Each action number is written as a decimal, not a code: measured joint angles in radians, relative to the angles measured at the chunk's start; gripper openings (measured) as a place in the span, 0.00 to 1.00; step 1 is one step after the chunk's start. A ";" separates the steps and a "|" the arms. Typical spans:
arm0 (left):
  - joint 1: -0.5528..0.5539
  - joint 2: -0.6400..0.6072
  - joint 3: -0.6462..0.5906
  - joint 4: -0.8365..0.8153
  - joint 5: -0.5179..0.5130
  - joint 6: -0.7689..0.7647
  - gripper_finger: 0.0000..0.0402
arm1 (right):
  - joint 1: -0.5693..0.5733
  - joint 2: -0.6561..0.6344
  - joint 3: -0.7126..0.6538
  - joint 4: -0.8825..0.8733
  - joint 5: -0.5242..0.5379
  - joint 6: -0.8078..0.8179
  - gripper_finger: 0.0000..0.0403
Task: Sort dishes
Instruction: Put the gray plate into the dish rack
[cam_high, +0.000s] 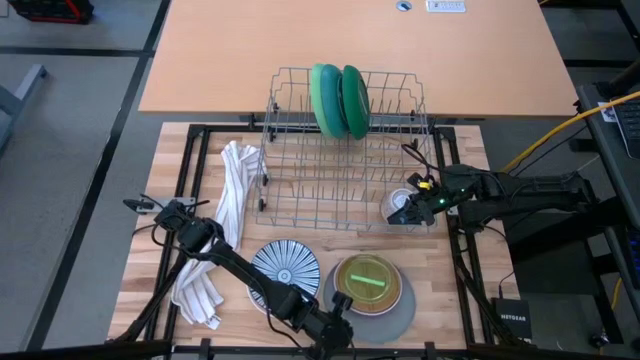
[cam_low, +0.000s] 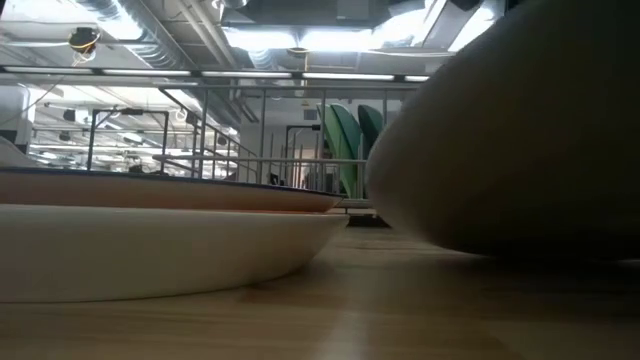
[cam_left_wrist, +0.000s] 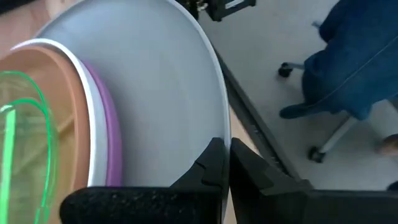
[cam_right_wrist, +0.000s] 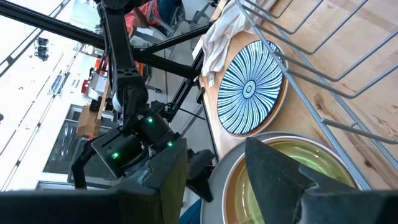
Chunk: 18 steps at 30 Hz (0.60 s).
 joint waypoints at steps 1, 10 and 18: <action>0.000 0.000 0.000 0.001 0.007 -0.009 0.00 | 0.000 0.000 0.000 0.000 0.000 0.000 0.41; 0.001 0.000 0.000 0.069 0.087 -0.098 0.00 | 0.000 0.000 0.000 0.001 -0.010 0.002 0.41; 0.002 -0.001 0.000 0.125 0.089 -0.134 0.00 | 0.075 0.000 0.001 -0.001 -0.137 0.002 0.41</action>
